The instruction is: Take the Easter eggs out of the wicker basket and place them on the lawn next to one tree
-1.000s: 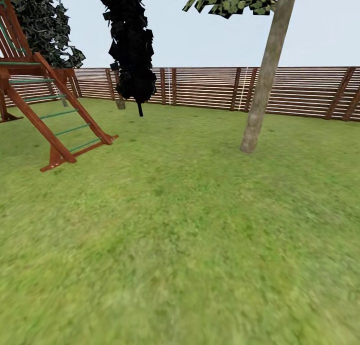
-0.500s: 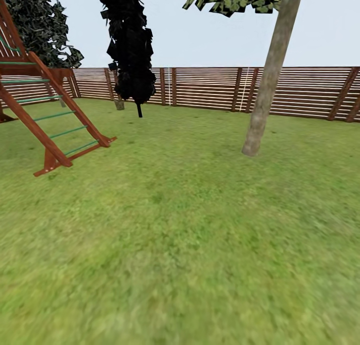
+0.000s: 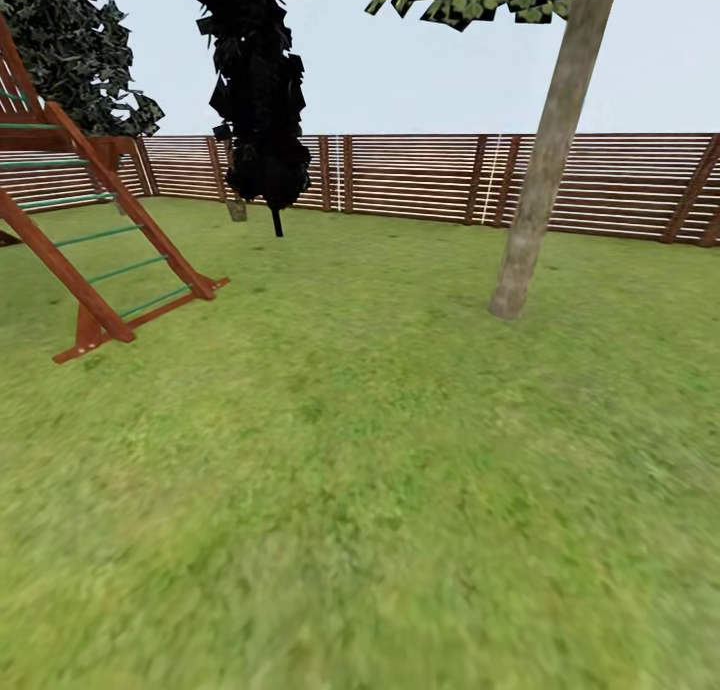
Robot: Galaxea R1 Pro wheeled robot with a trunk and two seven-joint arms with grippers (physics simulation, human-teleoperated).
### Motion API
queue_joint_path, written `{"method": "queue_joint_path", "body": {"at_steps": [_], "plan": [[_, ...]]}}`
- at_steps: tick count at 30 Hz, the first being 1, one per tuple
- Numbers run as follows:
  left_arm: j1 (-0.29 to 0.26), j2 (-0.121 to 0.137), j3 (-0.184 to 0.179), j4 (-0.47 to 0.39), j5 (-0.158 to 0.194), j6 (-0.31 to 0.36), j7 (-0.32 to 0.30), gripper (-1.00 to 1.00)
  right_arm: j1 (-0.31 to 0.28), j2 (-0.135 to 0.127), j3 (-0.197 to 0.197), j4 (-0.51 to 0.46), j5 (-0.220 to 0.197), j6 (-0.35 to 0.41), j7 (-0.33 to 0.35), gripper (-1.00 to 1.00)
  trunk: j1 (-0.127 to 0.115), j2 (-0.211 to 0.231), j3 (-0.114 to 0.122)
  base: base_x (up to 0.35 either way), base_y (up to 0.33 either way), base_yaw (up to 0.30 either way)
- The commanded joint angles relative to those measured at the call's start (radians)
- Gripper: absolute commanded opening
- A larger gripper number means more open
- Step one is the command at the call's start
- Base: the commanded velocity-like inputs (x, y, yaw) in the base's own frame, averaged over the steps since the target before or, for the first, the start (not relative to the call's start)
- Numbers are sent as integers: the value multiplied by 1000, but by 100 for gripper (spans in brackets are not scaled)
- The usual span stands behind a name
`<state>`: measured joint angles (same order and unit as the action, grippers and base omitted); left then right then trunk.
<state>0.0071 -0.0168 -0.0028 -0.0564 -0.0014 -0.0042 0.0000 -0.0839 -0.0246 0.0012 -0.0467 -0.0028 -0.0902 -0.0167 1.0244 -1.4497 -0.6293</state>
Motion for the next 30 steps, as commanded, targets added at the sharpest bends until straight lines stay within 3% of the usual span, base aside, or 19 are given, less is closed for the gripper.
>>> {"method": "queue_joint_path", "body": {"at_steps": [1,30], "plan": [[1,0,0,-2,0,0,0,100,0,0,0,1,0,-3,-2,100,1,0,-1,340,0,0],[1,0,0,-2,0,-1,0,100,0,0,0,1,0,-3,-2,100,1,0,-1,340,0,0]]}}
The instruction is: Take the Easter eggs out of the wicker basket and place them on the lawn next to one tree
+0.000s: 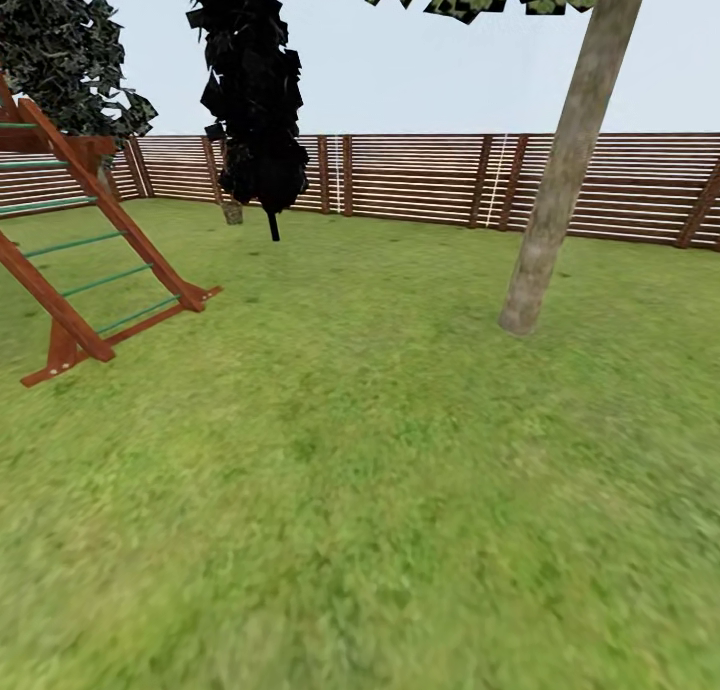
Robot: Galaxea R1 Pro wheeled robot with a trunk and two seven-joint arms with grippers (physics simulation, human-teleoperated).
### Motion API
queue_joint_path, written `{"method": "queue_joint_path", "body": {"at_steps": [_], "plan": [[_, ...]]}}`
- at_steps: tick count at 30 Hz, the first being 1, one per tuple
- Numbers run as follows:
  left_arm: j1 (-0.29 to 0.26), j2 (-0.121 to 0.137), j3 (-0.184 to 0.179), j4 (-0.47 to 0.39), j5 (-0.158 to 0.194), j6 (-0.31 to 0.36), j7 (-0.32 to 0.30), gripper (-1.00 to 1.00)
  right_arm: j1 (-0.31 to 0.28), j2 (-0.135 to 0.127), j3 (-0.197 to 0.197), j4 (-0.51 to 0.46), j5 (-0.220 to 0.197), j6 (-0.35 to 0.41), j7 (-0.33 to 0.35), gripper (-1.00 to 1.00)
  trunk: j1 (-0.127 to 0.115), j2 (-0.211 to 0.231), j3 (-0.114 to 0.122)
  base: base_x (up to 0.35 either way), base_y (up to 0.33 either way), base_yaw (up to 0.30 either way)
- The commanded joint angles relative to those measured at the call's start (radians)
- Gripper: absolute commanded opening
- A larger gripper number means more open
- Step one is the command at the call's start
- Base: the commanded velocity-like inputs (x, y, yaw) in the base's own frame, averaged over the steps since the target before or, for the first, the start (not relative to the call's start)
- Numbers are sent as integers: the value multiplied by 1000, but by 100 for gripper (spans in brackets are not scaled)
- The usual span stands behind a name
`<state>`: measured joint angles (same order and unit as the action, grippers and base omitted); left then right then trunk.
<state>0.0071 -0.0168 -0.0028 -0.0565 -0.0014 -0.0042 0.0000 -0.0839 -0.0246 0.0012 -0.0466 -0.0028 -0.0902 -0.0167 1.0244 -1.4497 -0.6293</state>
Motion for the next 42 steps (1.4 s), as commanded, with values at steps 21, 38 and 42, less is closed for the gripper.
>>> {"method": "queue_joint_path", "body": {"at_steps": [21,38,42], "plan": [[1,0,0,-2,0,0,0,100,0,0,0,1,0,-3,-2,100,1,0,-1,340,0,0],[1,1,-1,-2,0,0,0,100,0,0,0,1,0,-3,-2,100,1,0,-1,340,0,0],[1,1,-1,-2,0,0,0,100,0,0,0,1,0,-3,-2,100,1,0,-1,340,0,0]]}}
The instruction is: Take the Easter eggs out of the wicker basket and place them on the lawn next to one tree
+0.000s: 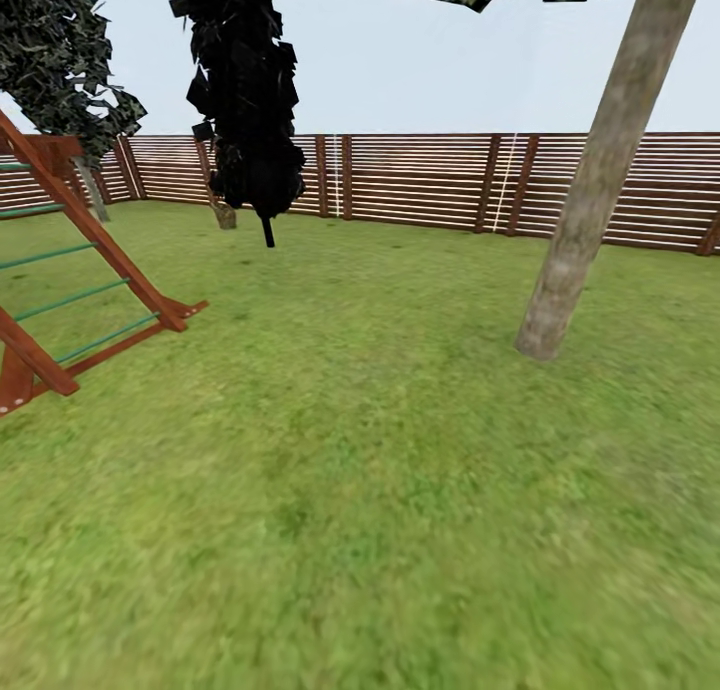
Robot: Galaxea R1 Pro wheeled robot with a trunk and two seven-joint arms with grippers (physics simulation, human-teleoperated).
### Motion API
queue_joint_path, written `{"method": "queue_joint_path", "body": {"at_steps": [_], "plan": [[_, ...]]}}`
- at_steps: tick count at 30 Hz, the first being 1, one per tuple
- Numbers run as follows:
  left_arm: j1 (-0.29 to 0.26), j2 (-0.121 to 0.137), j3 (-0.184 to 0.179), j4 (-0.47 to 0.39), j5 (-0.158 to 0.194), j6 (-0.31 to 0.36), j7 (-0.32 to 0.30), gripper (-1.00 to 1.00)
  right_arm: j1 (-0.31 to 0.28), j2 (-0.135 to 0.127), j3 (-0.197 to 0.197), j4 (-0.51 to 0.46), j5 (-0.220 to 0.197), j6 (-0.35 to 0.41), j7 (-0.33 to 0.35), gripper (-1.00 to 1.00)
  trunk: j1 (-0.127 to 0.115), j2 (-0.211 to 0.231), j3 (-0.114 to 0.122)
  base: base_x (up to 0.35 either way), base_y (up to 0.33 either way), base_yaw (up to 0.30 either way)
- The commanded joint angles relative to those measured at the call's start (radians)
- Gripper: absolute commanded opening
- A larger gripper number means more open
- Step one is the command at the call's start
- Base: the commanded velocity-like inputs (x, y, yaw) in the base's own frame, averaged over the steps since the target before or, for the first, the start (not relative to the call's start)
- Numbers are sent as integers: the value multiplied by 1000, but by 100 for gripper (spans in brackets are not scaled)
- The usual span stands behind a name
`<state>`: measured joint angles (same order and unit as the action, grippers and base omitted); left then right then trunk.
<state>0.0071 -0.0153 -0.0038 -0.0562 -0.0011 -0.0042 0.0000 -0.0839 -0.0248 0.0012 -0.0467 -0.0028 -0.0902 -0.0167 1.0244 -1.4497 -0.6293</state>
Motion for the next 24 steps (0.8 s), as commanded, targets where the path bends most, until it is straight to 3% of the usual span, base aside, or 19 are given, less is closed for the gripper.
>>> {"method": "queue_joint_path", "body": {"at_steps": [1,24], "plan": [[1,0,0,-2,0,0,0,100,0,0,0,1,0,-3,-2,100,1,0,-1,340,0,0],[1,-2,-1,-2,-3,0,0,100,0,0,0,1,0,-3,-2,100,1,0,-1,340,0,0]]}}
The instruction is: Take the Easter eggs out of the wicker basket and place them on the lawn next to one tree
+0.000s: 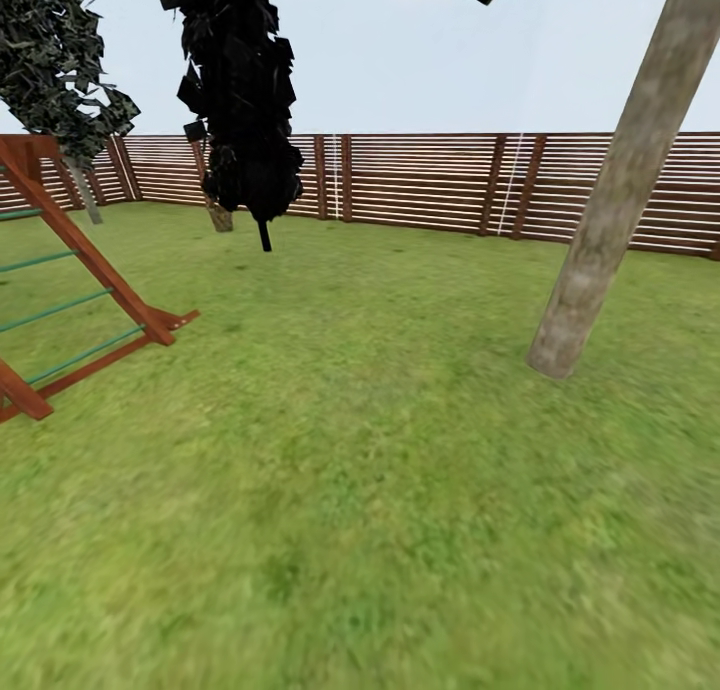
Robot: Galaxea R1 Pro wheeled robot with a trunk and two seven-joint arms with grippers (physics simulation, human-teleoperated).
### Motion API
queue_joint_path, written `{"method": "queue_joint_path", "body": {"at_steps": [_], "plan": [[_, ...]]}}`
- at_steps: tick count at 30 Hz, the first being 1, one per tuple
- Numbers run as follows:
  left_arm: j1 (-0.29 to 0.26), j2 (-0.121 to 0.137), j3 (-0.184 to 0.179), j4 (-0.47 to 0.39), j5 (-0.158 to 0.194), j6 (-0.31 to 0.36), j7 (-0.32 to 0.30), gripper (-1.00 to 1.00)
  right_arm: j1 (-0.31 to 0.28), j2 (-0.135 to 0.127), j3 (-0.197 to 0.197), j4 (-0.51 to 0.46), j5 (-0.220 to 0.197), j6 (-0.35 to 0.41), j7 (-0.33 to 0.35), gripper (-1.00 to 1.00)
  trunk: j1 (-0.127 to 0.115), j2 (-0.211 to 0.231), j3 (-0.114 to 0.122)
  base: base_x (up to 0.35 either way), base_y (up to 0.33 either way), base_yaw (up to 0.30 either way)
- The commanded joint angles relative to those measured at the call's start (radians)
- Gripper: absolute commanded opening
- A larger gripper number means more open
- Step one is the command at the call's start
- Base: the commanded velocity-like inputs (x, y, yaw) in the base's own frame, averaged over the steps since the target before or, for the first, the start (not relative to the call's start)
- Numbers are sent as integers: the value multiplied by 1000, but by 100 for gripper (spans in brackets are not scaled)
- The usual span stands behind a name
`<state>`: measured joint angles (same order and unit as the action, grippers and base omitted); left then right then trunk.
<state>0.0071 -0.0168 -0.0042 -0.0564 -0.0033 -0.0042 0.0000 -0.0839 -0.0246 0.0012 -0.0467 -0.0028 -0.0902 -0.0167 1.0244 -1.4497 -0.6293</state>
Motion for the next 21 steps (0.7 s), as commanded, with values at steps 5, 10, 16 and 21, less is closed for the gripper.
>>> {"method": "queue_joint_path", "body": {"at_steps": [5,10,16,21], "plan": [[1,0,0,-2,-1,0,0,100,0,0,0,1,0,-3,-2,100,1,0,-1,340,0,0],[1,0,0,-2,0,0,0,100,0,0,0,1,0,-3,-2,100,1,0,-1,340,0,0],[1,0,0,-2,0,0,0,100,0,0,-1,2,-1,-2,-2,100,1,0,-1,340,0,0],[1,0,0,-2,0,0,0,100,0,1,0,2,-2,-3,-2,100,1,0,-1,340,0,0]]}}
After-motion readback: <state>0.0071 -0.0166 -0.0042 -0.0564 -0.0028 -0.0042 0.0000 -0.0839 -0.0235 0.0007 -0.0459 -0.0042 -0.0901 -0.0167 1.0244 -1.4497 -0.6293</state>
